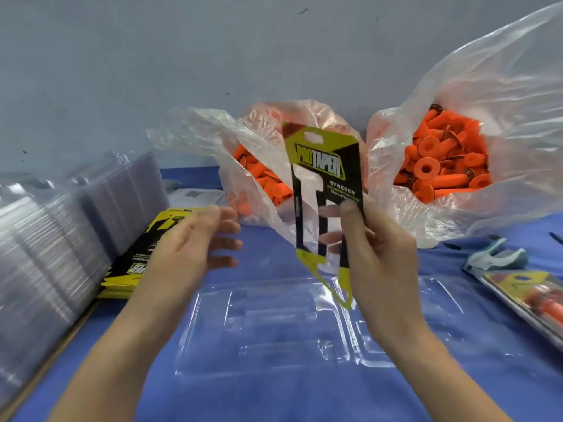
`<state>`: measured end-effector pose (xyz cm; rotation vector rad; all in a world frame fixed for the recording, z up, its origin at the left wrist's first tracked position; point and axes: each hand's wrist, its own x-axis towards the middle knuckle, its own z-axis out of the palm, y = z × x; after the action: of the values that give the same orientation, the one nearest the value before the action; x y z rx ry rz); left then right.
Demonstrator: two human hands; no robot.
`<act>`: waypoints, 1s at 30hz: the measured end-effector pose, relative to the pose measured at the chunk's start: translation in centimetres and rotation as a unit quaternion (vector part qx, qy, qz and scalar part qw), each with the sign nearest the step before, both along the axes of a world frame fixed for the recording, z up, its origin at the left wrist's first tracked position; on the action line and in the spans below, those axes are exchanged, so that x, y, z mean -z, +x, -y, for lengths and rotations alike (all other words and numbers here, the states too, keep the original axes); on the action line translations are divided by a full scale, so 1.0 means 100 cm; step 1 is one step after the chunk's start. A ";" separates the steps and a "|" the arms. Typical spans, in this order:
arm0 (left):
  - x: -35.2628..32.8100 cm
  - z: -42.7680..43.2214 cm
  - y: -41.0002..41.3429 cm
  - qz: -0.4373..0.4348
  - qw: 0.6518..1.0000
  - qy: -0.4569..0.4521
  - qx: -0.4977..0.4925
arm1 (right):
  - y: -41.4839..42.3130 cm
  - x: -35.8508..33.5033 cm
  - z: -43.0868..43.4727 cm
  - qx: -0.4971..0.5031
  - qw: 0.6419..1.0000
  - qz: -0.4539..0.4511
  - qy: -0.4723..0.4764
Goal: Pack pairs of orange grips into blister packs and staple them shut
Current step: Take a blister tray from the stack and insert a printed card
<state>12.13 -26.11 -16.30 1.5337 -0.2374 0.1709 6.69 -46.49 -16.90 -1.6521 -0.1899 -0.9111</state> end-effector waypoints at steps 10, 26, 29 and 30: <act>0.001 -0.017 -0.001 -0.037 0.996 0.076 0.009 | -0.003 0.032 -0.024 0.180 0.822 0.093 -0.532; 0.073 -0.095 -0.008 -0.193 0.965 0.169 -0.043 | 0.021 0.075 0.045 0.059 0.891 -0.263 -0.367; 0.076 -0.085 -0.010 -0.195 0.964 0.179 -0.030 | 0.022 0.084 0.046 0.038 0.875 -0.298 -0.379; 0.076 -0.081 -0.010 -0.196 0.963 0.180 -0.029 | 0.023 0.086 0.046 0.034 0.876 -0.303 -0.374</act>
<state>11.18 -18.03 -23.95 1.8998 0.0988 -0.1413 8.96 -51.14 -25.46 -2.6018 -0.0458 -0.3175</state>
